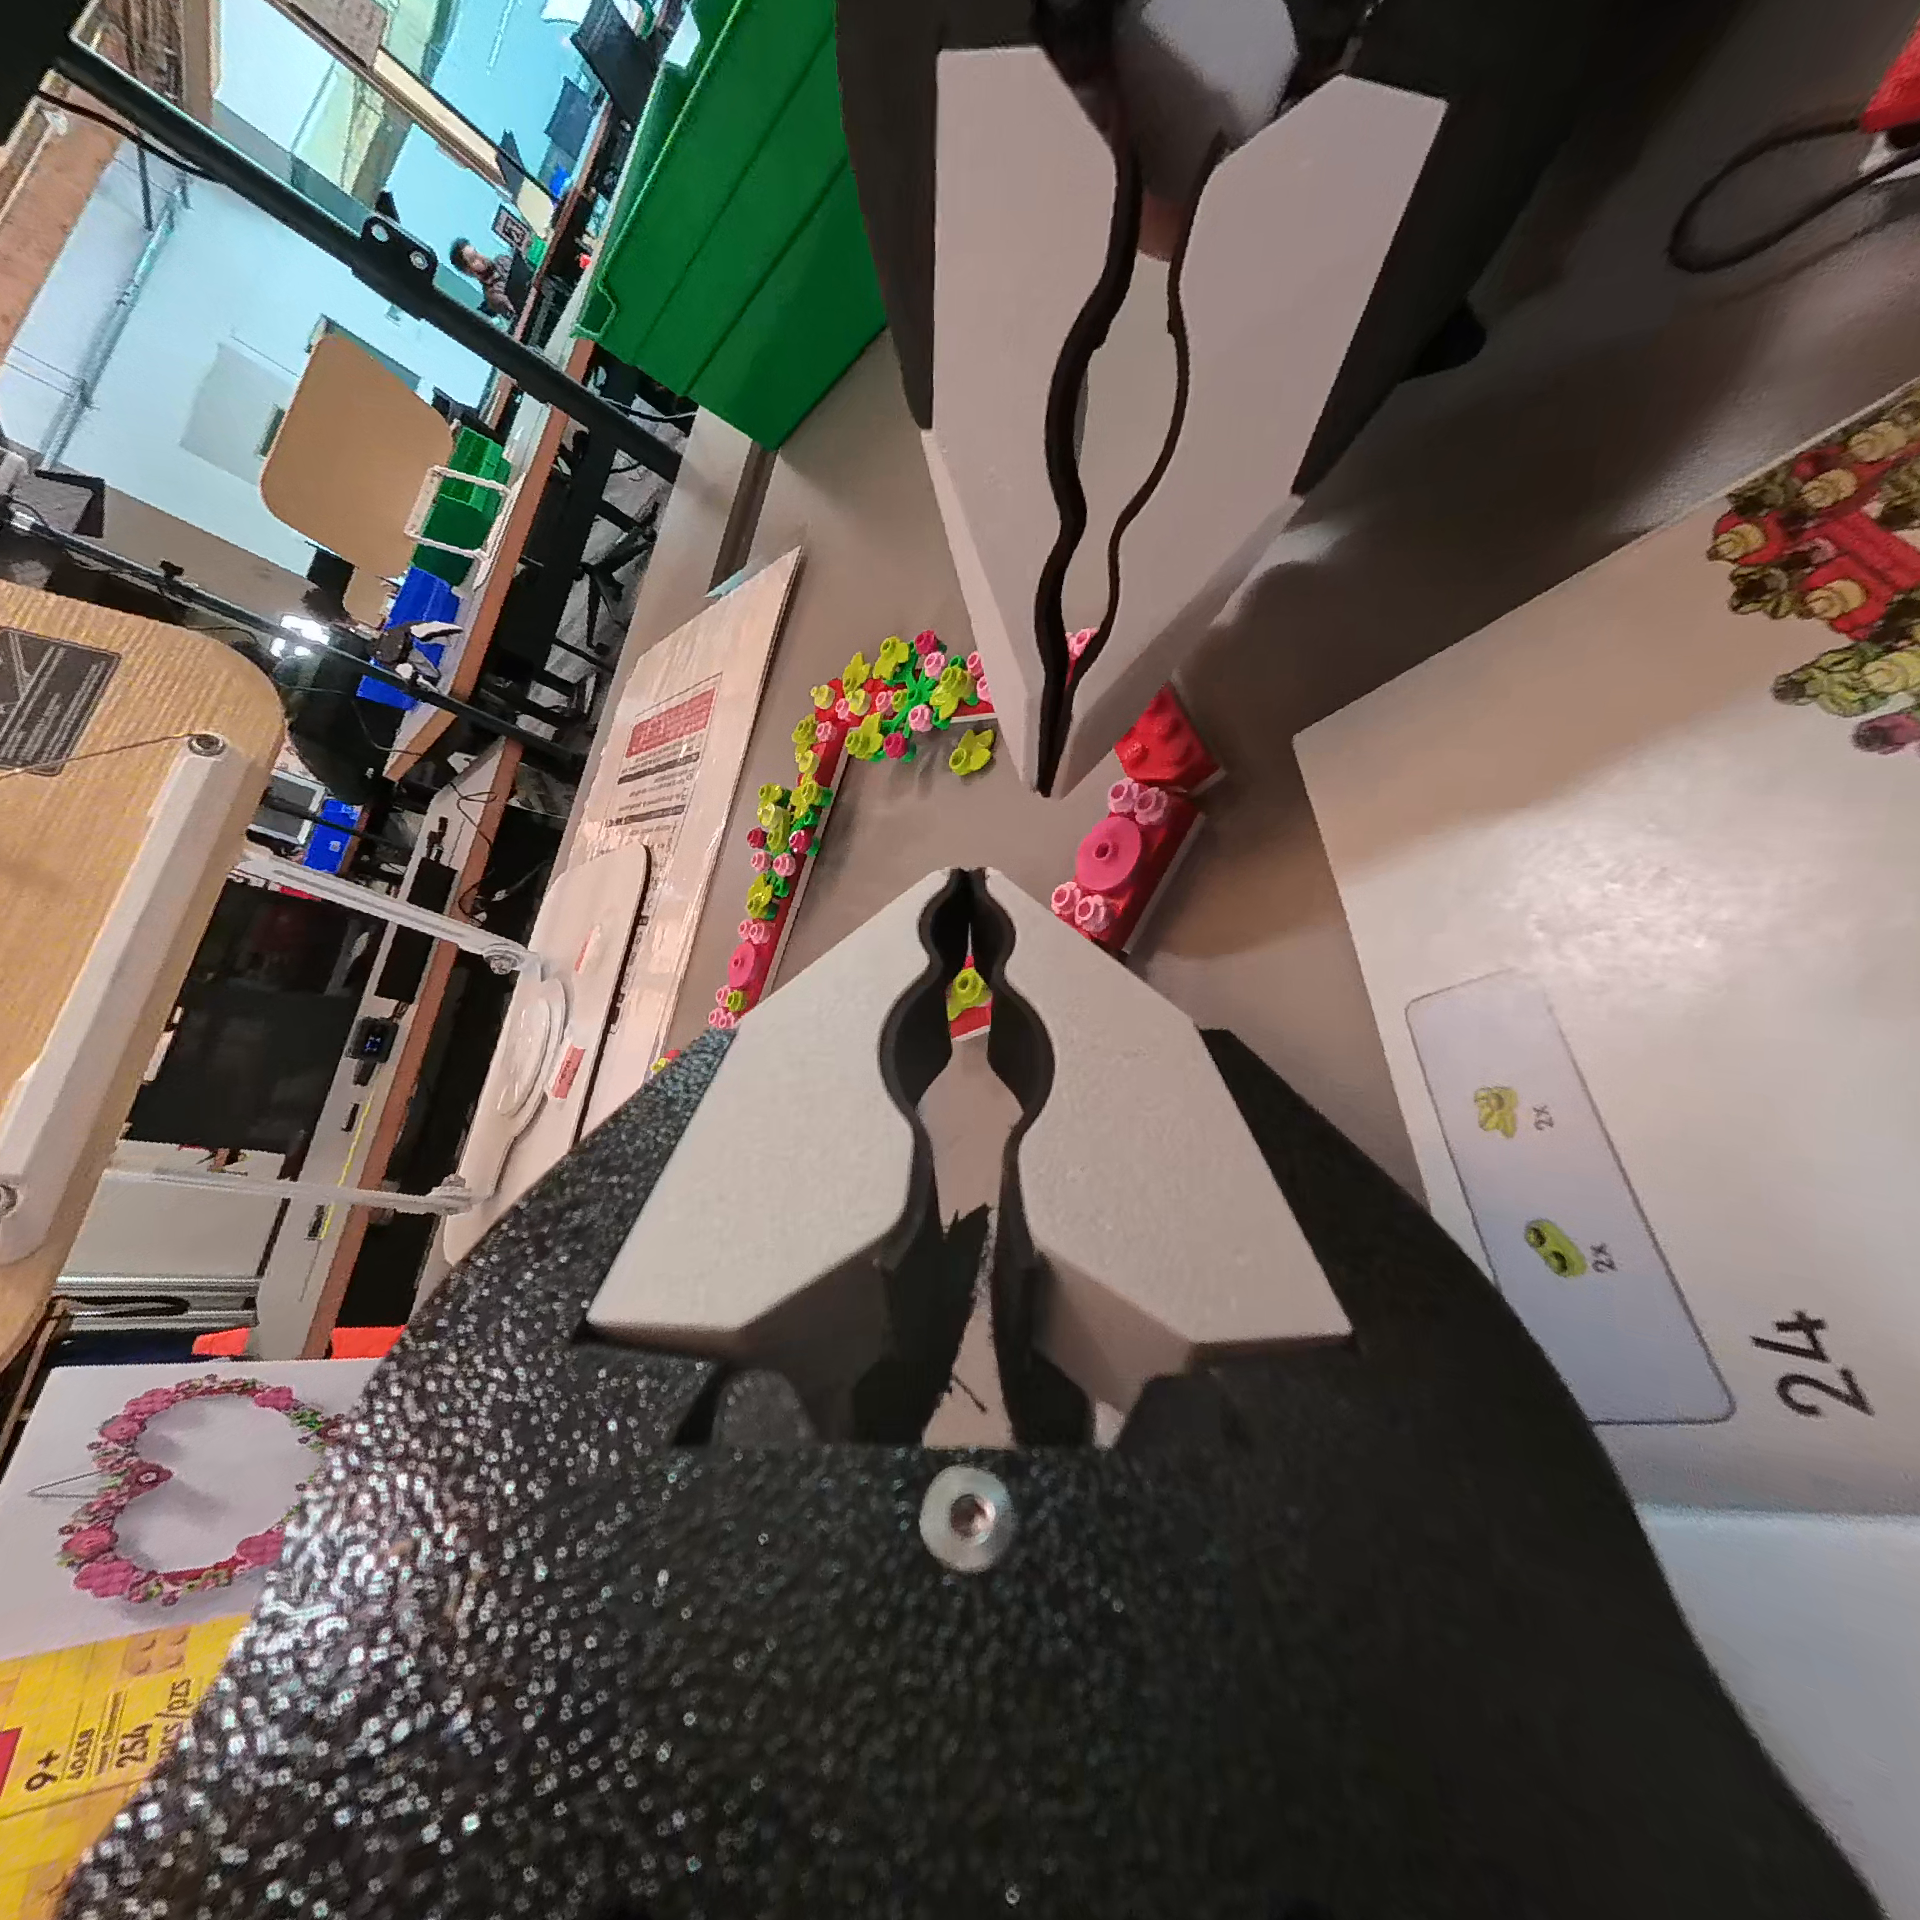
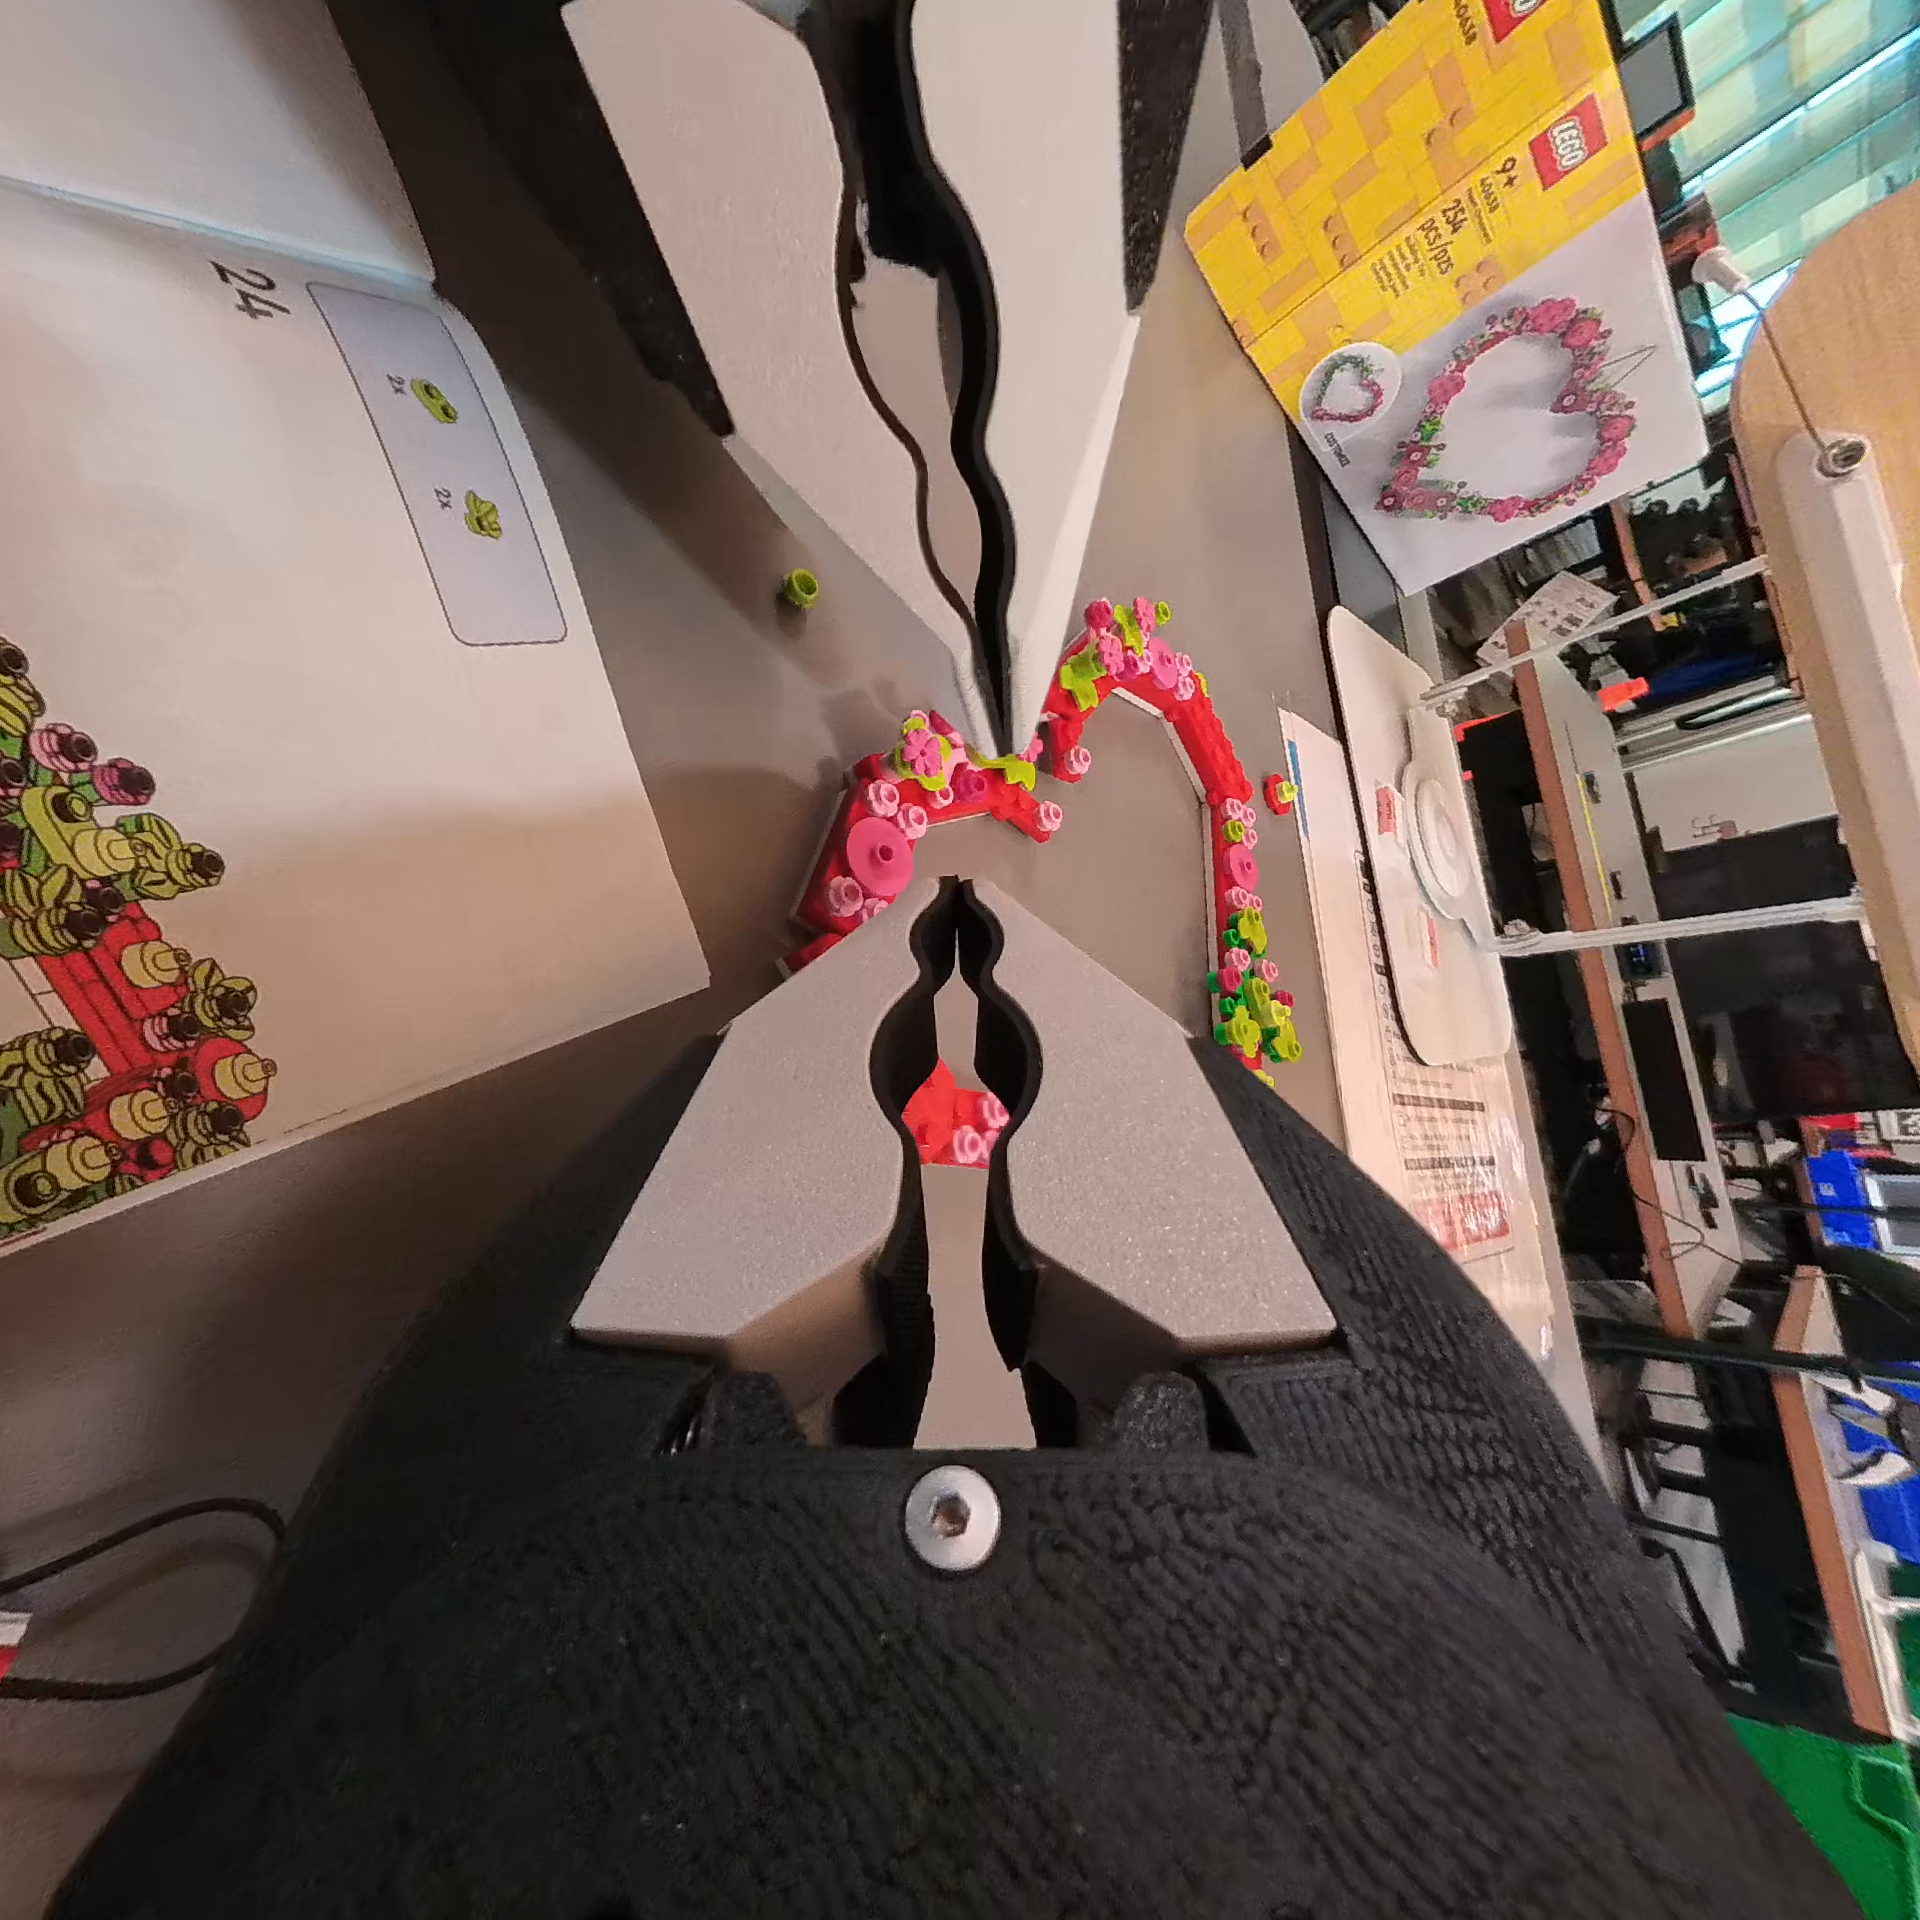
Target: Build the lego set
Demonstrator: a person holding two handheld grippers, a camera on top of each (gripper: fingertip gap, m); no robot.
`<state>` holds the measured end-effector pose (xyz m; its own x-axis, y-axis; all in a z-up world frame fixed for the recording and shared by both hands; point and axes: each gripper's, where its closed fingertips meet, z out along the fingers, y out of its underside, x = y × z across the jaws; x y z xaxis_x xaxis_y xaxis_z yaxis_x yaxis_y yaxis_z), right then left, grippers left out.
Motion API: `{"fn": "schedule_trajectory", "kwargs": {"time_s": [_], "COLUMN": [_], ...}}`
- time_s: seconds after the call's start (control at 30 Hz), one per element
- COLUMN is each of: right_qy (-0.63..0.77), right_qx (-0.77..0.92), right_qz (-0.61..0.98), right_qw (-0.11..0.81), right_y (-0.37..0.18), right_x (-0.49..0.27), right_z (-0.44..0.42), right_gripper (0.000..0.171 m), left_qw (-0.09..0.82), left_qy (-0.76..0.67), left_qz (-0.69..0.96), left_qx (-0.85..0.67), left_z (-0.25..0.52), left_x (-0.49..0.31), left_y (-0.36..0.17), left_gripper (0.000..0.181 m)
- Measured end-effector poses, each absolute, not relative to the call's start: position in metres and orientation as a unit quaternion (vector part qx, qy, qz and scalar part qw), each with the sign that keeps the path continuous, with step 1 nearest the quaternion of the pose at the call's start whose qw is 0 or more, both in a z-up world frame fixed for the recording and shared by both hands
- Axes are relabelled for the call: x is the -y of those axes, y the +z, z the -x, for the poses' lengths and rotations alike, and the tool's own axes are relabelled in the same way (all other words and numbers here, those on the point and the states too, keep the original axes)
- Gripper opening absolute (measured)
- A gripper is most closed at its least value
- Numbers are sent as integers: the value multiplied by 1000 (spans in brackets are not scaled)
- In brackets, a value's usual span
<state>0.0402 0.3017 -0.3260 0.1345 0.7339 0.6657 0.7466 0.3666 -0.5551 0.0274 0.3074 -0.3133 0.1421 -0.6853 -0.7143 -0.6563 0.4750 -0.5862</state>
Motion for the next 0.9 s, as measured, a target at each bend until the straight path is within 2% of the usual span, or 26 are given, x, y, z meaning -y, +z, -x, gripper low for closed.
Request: {"fn": "schedule_trajectory", "kwargs": {"time_s": [0.03,0.63,0.67,0.7,0.9], "right_qy": [-6,19,19,20,26], "right_qx": [658,643,641,642,644], "right_qz": [563,570,571,572,570], "right_qw": [501,510,513,510,509], "right_y": [-326,-321,-320,-321,-321], "right_x": [-302,-301,-301,-301,-298], "right_z": [-40,-38,-38,-38,-37], "right_gripper": [0,0,11,15,13], "left_qw": [556,569,569,568,560], "left_qy": [-14,-36,-35,-33,-33], "left_qz": [512,486,486,486,490], "left_qx": [-655,-662,-663,-664,-667], "left_z": [-28,-31,-31,-31,-30], "left_x": [-307,-295,-295,-295,-292], "left_y": [-313,-306,-306,-307,-309], "left_gripper": [0,0,0,0,7]}}
